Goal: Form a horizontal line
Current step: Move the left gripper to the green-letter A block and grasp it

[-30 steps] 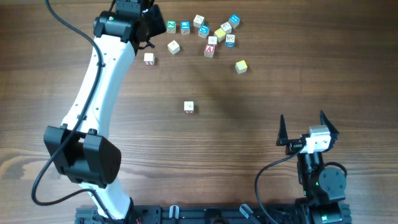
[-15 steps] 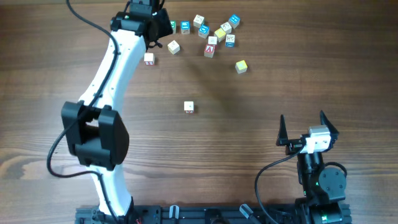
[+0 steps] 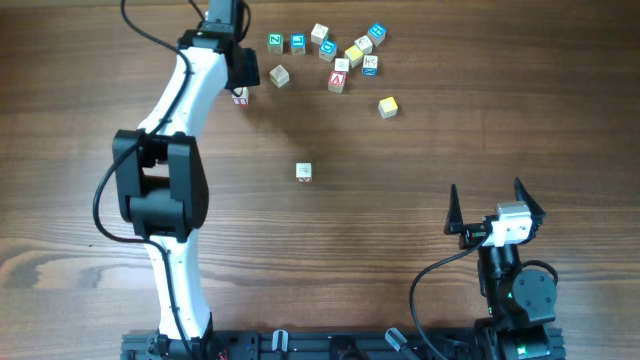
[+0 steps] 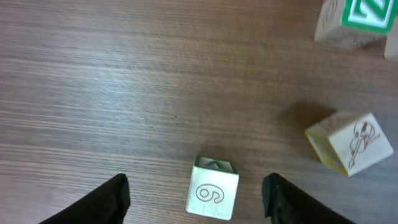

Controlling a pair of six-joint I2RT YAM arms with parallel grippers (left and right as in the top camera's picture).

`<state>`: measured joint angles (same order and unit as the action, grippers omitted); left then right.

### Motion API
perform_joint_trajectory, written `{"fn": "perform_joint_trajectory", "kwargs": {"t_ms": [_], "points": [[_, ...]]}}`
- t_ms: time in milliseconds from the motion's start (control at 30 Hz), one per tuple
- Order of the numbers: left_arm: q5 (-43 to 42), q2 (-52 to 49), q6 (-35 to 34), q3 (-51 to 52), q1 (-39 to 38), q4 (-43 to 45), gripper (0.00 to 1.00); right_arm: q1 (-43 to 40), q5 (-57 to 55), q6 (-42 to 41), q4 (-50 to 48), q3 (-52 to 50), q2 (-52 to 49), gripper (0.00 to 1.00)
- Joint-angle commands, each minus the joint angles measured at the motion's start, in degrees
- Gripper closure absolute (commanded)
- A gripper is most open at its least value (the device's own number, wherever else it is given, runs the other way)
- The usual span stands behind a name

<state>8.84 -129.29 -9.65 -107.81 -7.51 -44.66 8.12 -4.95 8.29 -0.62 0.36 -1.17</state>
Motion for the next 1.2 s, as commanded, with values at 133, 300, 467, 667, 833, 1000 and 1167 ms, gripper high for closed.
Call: {"fn": "perform_joint_trajectory", "kwargs": {"t_ms": [133,300,467,667,833,1000,1167], "points": [[-9.92,-1.33,6.49,0.02,2.49,-2.03,0.41,-0.33,0.48,0.68,-0.15,-0.07,0.37,0.00],[-9.92,-1.40,6.49,2.08,2.43,-1.40,0.40,-0.33,0.48,0.70,-0.17,-0.07,0.37,0.00],[-9.92,-1.49,6.49,4.83,2.43,1.60,0.40,-0.33,0.48,0.70,-0.15,-0.07,0.37,0.00],[-9.92,-1.77,6.47,4.85,2.43,1.57,0.43,-0.33,0.48,0.68,-0.17,-0.07,0.37,0.00],[-11.52,-1.77,6.45,4.85,2.38,1.40,0.47,-0.33,0.48,0.70,-0.17,-0.07,0.37,0.00],[-11.63,-1.77,6.45,4.85,2.38,1.68,0.50,-0.33,0.48,0.70,-0.15,-0.07,0.37,0.00],[-11.61,-1.79,6.45,4.85,2.38,1.62,0.53,-0.33,0.48,0.70,-0.17,-0.07,0.37,0.00]]}}
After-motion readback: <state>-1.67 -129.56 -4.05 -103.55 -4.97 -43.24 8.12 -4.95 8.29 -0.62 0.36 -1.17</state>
